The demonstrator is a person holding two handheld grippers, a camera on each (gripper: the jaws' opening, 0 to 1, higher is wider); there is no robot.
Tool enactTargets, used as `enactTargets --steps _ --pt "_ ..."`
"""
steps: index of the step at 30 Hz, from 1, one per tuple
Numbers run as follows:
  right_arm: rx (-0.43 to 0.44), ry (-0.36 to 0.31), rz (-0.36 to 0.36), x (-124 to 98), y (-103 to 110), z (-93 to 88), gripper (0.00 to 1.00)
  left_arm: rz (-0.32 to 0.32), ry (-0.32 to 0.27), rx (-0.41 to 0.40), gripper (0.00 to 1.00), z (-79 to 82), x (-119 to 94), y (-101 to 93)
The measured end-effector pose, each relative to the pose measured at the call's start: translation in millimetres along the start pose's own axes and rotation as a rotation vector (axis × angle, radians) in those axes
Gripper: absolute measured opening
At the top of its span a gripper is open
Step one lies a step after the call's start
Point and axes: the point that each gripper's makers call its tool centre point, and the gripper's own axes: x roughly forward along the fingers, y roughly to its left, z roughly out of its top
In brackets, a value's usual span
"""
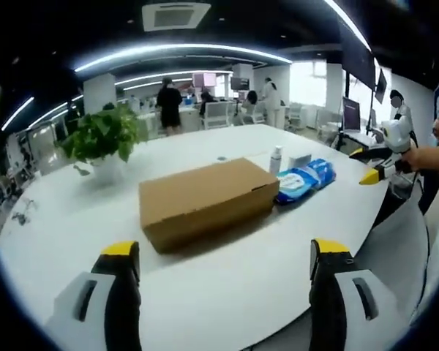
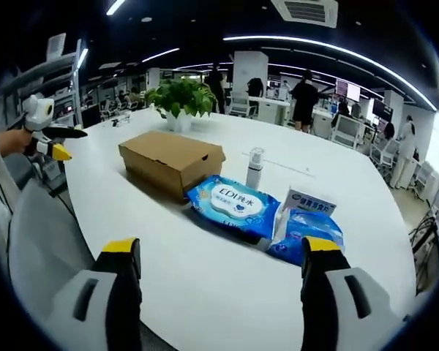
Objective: Operate the shoe box by opening the lid, removing the specified soft item, and placing it in the target area until the item is outside and the box remains undamaged.
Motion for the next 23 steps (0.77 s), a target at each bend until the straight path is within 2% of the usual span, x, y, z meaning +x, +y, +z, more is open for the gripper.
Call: enactTargets --steps 4,8,14,23 --pt "0.018 -0.001 -0.006 -9 1 -5.6 0.92 -0.011 0.009 0.016 1.0 -5.0 -6 -9.0" --pt "0.028 -0.004 -0.015 -17 1 -8.1 0.96 -0.018 -0.024 -0.031 1.0 -3.2 -12 -15.9" --pt "0.059 -0.027 -0.03 -26 1 -7.1 0.96 -0.012 -0.047 -0.033 1.0 -4.3 -19 -23.9" --pt "0.049 -0.019 -0.021 -33 7 -9.6 0.96 0.026 -0.066 -0.043 1.0 -3.0 -23 -18.5"
